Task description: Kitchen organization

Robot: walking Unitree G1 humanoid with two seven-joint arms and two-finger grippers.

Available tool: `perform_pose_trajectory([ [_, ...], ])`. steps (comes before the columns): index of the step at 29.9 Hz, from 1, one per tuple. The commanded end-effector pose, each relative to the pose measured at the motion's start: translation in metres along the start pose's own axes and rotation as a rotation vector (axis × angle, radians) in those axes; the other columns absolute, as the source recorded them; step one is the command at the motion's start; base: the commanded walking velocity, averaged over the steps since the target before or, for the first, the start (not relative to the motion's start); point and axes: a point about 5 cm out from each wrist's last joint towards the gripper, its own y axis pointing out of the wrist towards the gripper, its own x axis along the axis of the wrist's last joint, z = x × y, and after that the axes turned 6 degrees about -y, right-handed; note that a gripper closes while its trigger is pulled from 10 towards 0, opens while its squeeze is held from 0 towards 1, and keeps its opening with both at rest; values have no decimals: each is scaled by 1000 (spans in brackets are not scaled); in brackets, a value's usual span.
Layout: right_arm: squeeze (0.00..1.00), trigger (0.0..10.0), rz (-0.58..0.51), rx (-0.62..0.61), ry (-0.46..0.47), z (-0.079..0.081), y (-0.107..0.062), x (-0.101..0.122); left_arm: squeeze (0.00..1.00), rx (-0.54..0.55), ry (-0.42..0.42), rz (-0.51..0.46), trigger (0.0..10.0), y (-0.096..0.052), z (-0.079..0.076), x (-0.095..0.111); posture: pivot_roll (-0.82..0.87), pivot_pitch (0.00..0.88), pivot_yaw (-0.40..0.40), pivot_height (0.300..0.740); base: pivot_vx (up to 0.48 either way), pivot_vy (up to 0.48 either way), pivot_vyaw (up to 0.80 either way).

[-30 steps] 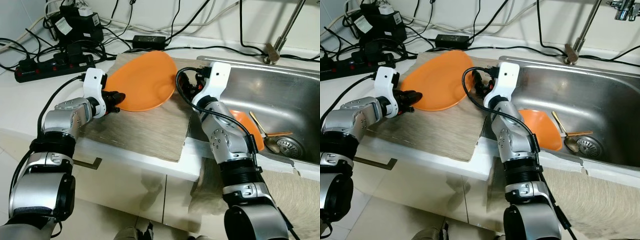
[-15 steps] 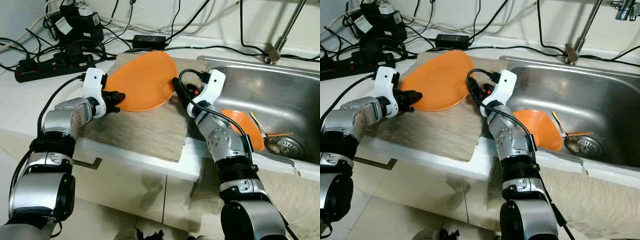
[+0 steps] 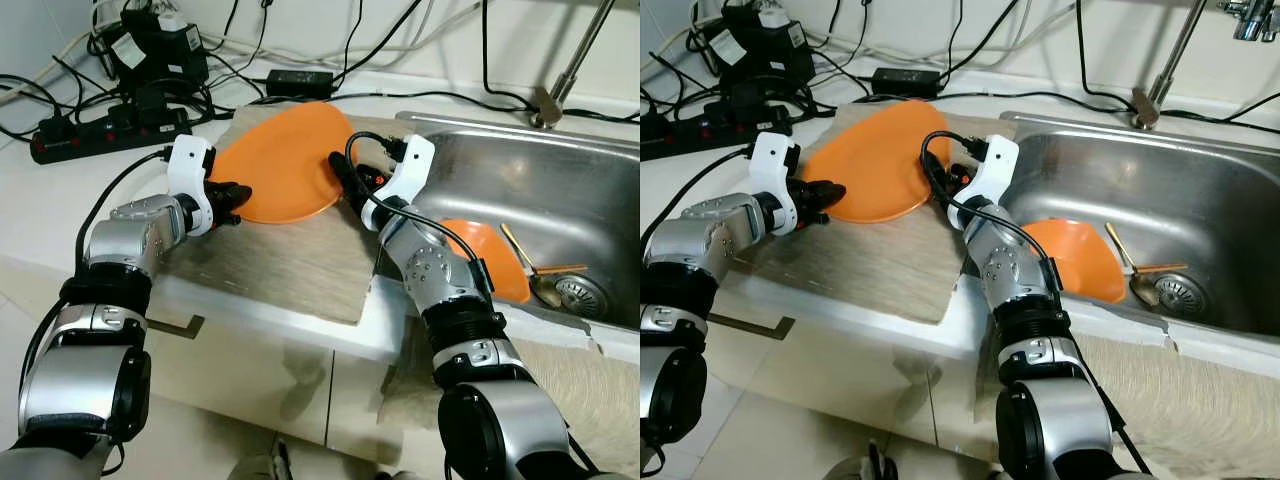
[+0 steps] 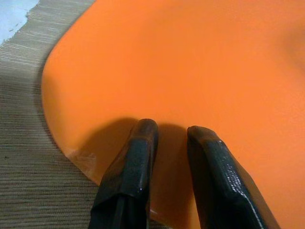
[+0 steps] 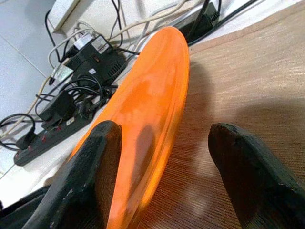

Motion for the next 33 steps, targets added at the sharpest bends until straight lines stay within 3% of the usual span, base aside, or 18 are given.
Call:
perform_pose_trajectory([
  [1,0,9216,-23,72,0,33,11,1,0,14,-24,92,10000,2,2,-21,64,26,23,740,0,0,0],
  [3,0,9216,-27,65,-12,32,12,1,0,14,-24,91,10000,2,2,-21,64,26,23,740,0,0,0],
  [4,0,0,-29,51,-30,31,12,1,0,15,-25,90,10000,2,2,-21,64,26,20,740,0,0,0],
  [19,0,0,-9,-22,-18,20,12,-8,0,12,-19,84,10000,2,0,-16,59,37,28,740,0,0,0],
  [33,0,0,-48,-19,0,24,12,0,0,15,-17,83,10000,1,1,-16,62,39,28,740,0,0,0],
])
